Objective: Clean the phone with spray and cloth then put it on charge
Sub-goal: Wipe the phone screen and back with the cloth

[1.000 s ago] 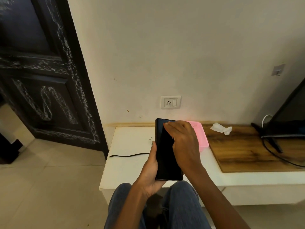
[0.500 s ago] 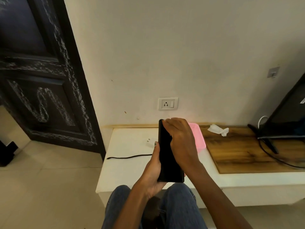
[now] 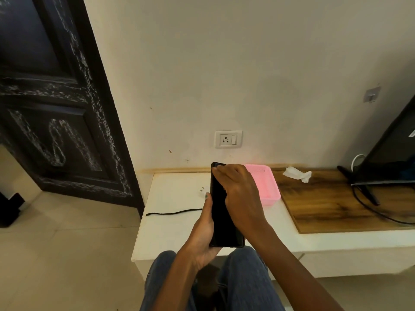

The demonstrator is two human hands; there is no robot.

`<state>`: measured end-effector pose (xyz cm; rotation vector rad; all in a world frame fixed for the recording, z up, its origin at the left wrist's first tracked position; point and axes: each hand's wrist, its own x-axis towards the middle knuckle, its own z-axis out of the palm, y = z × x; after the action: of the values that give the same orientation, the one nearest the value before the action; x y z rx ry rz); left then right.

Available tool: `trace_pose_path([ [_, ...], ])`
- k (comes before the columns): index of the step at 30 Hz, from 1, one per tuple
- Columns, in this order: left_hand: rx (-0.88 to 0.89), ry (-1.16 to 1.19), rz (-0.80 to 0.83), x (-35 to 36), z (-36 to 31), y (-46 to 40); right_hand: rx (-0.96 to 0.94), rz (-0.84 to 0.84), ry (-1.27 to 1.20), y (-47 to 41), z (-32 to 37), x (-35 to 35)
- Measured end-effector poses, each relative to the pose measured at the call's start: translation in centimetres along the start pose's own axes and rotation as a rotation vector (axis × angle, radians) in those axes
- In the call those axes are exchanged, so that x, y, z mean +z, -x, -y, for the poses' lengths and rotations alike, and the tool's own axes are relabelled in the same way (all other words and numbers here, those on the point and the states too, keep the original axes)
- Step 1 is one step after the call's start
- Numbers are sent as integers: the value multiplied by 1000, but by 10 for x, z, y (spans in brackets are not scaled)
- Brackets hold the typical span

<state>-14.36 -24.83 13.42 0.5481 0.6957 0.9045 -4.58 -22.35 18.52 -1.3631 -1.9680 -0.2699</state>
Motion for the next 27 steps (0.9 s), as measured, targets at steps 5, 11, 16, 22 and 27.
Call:
trace_pose_path([
  [5,0,-55,-6,1,2,0,63,10,4,-8,-6,-1],
  [11,22,-33,-25,-2,-2,2,102,84,-94,6,2,3],
  [16,-11,-83,-45,4,2,2,40,102,5,-7,0,-8],
  [22,7,-26,-35,-4,1,7,90,171,-89,16,8,2],
  [27,0,-51,-39,-1,0,5,109,135,-21,3,11,3],
])
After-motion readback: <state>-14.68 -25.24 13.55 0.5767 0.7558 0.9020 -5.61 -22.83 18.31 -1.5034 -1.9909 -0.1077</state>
